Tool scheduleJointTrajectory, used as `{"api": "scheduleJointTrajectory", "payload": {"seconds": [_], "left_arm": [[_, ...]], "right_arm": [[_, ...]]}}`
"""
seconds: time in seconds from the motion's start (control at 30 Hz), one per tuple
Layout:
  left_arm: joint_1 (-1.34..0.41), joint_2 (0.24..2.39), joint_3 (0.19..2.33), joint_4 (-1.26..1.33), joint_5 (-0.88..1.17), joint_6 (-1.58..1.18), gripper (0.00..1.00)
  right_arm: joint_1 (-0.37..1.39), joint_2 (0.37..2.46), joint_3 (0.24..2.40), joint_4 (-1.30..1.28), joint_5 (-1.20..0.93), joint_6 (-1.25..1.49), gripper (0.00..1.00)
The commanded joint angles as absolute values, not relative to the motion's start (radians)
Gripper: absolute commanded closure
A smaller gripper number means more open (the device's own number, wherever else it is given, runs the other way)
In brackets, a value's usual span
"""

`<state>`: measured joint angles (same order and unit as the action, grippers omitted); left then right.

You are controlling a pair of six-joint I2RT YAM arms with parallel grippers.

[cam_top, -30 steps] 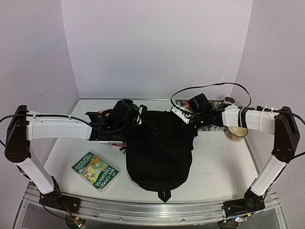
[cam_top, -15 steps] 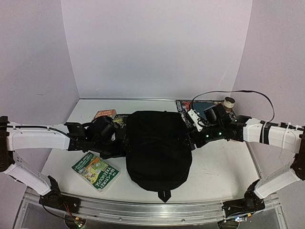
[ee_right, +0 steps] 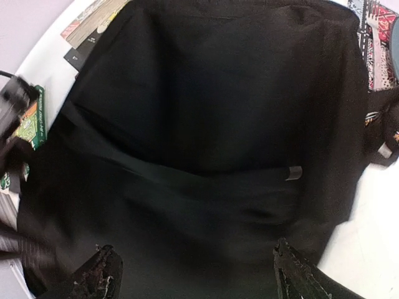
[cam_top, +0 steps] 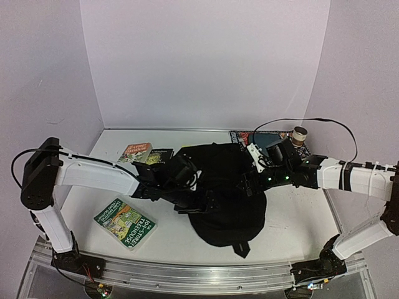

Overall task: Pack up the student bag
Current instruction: Move the student bag to the center of the board, then pick up the student bag from the center of the board.

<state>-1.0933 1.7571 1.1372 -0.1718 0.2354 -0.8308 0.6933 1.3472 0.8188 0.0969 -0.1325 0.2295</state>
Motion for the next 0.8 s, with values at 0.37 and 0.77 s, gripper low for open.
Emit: {"api": "scheduleJointTrajectory", "payload": {"seconds": [0.37, 0.77], "left_arm": [[-1.045, 1.504, 1.056, -0.183, 0.06, -0.747, 0.13], [-0.921, 1.493, 0.96, -0.15, 0.1, -0.769, 0.15]], "right_arm": [[0.799, 1.28, 0.833, 0.037, -0.03, 0.253, 0.16], [1.052, 1.463, 0.95, 0.028, 0.083, 0.393, 0.09]]}}
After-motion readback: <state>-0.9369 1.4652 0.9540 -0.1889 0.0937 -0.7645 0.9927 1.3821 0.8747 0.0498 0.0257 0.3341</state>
